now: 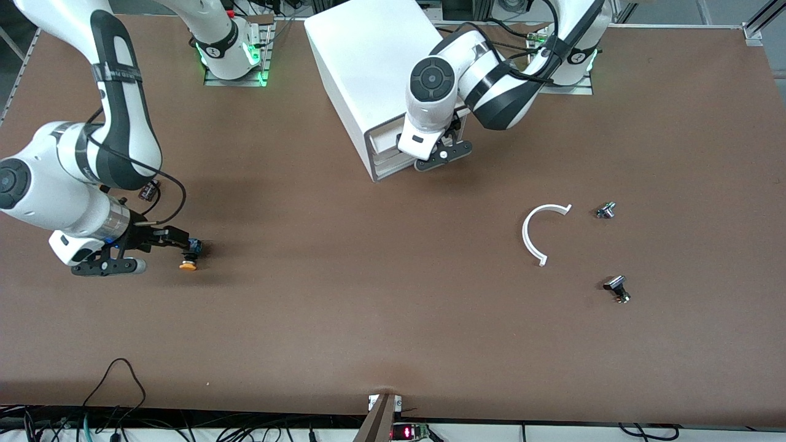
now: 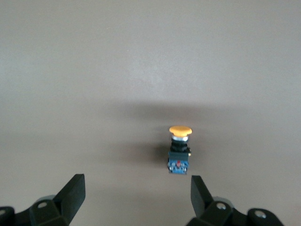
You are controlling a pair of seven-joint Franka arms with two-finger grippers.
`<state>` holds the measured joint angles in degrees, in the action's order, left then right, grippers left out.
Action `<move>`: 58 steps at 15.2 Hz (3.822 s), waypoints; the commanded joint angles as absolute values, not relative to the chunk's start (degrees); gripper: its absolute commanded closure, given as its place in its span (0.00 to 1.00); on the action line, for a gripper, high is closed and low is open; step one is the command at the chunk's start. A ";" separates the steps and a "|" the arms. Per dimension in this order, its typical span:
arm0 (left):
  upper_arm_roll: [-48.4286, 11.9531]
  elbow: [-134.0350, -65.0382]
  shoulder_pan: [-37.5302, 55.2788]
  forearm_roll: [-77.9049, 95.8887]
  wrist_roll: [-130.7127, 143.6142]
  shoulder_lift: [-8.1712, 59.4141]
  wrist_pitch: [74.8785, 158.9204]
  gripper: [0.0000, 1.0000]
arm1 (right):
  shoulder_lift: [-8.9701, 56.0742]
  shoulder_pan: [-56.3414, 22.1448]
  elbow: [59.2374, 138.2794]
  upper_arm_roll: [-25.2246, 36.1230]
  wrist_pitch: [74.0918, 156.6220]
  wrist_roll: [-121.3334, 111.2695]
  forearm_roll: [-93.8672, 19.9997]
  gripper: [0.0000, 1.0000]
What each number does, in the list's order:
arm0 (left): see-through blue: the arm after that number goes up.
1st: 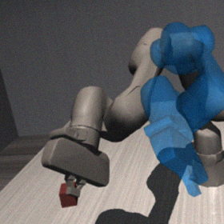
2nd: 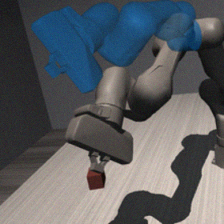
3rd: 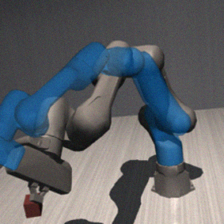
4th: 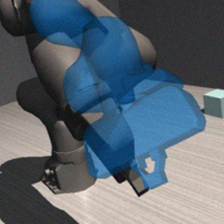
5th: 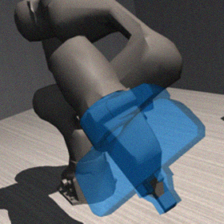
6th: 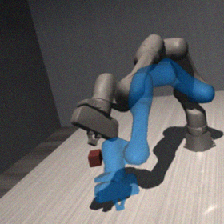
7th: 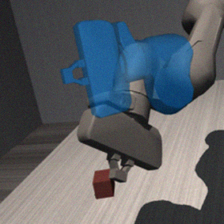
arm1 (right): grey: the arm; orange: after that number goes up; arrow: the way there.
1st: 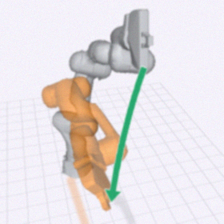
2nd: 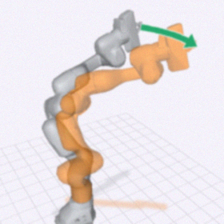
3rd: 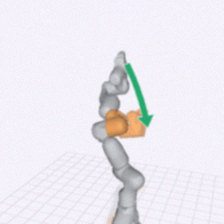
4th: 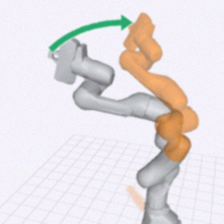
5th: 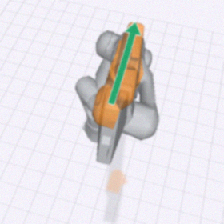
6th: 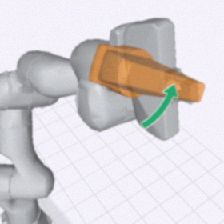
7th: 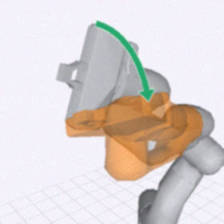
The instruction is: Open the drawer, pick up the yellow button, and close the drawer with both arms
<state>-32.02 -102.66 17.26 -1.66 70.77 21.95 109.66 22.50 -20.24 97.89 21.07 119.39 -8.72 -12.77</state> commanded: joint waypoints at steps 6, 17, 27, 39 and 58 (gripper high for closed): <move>-33.49 -103.36 17.31 3.96 70.40 20.74 104.33 0.01 | 11.70 -24.87 96.77 20.92 109.08 2.28 -5.80 0.01; -33.13 -88.62 4.24 2.81 55.04 20.13 88.88 0.01 | -1.57 -7.41 96.94 -0.06 97.65 13.10 0.35 0.01; -33.48 -78.67 -11.92 -8.09 15.61 18.73 83.68 0.01 | -4.66 -1.14 97.56 -3.52 96.33 9.49 1.23 0.01; -15.77 -82.78 -7.50 -5.19 -6.33 8.80 84.10 0.01 | -4.75 -1.41 96.77 -4.57 94.66 9.23 1.05 0.01; 0.35 -93.17 1.58 3.43 -7.56 -0.62 90.72 0.00 | -4.66 -1.49 96.77 -4.66 94.75 9.23 1.14 0.01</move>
